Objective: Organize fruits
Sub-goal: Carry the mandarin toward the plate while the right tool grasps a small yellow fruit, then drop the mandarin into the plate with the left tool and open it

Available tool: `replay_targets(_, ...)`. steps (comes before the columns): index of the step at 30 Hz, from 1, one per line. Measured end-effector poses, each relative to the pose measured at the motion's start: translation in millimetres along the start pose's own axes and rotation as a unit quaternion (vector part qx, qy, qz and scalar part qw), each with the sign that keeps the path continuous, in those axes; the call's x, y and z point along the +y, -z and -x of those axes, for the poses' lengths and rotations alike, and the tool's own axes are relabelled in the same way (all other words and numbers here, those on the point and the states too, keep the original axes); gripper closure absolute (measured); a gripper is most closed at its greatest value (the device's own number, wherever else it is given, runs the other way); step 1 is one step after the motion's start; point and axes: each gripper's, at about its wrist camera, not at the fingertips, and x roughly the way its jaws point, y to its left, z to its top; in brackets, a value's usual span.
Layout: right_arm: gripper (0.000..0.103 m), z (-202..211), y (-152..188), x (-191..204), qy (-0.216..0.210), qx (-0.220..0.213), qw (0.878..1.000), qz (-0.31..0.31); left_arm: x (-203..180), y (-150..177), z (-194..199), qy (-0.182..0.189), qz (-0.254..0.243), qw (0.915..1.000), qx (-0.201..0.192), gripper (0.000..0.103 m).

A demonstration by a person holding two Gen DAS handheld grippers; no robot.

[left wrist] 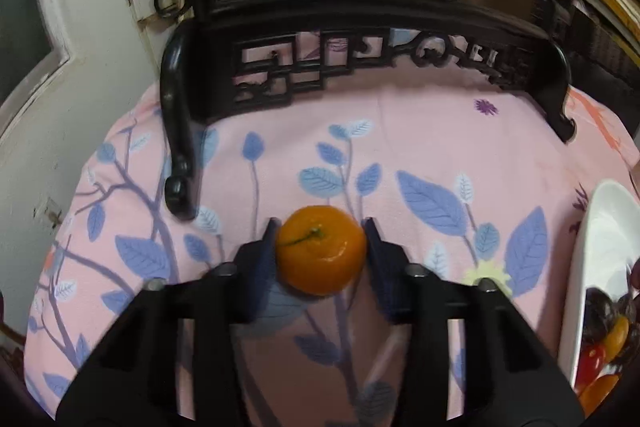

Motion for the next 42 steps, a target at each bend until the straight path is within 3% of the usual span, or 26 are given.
replay_targets(6,0.043,9.0,-3.5,-1.9,0.005,-0.019,1.0,0.002,-7.1,15.3,35.3,0.012,-0.006,0.9994,-0.033,0.063)
replay_targets(14,0.042,31.8,3.8,3.6,-0.001,-0.027,1.0,0.002,-63.2,72.7,154.0,0.068,-0.072,0.9904,-0.097,0.062)
replay_targets(19,0.042,46.1,42.2,0.6,-0.015,0.018,1.0,0.0,-97.0,114.2,195.8,0.105,-0.109,0.983,-0.104,0.062)
replay_targets(23,0.043,47.3,74.0,0.3,0.001,0.053,0.999,0.014,-122.1,138.9,202.4,0.117,-0.146,0.9773,-0.1,0.062)
replay_targets(28,0.044,40.0,74.0,9.3,0.014,0.055,0.998,0.037,-139.4,155.3,201.7,0.123,-0.174,0.973,-0.09,0.062)
replay_targets(30,0.058,30.7,75.6,11.8,0.015,0.075,0.996,0.041,-142.5,159.0,200.1,0.123,-0.18,0.9722,-0.086,0.062)
replay_targets(31,0.059,27.8,76.2,13.2,0.019,0.079,0.996,0.047,-144.3,159.7,197.9,0.123,-0.184,0.9716,-0.083,0.062)
replay_targets(32,0.073,27.5,75.6,15.8,0.024,0.077,0.995,0.056,-145.9,159.9,195.1,0.123,-0.187,0.9713,-0.081,0.062)
replay_targets(33,0.08,27.0,75.7,16.9,0.013,0.079,0.995,0.057,-147.2,160.7,193.9,0.124,-0.188,0.9712,-0.078,0.062)
replay_targets(38,0.08,41.0,65.8,7.7,0.007,0.045,0.998,0.032,-148.2,161.0,190.7,0.126,-0.189,0.9711,-0.075,0.062)
replay_targets(42,0.08,53.1,24.2,-5.6,0.01,0.006,1.0,0.009,-146.0,144.2,194.7,0.124,-0.178,0.9722,-0.089,0.062)
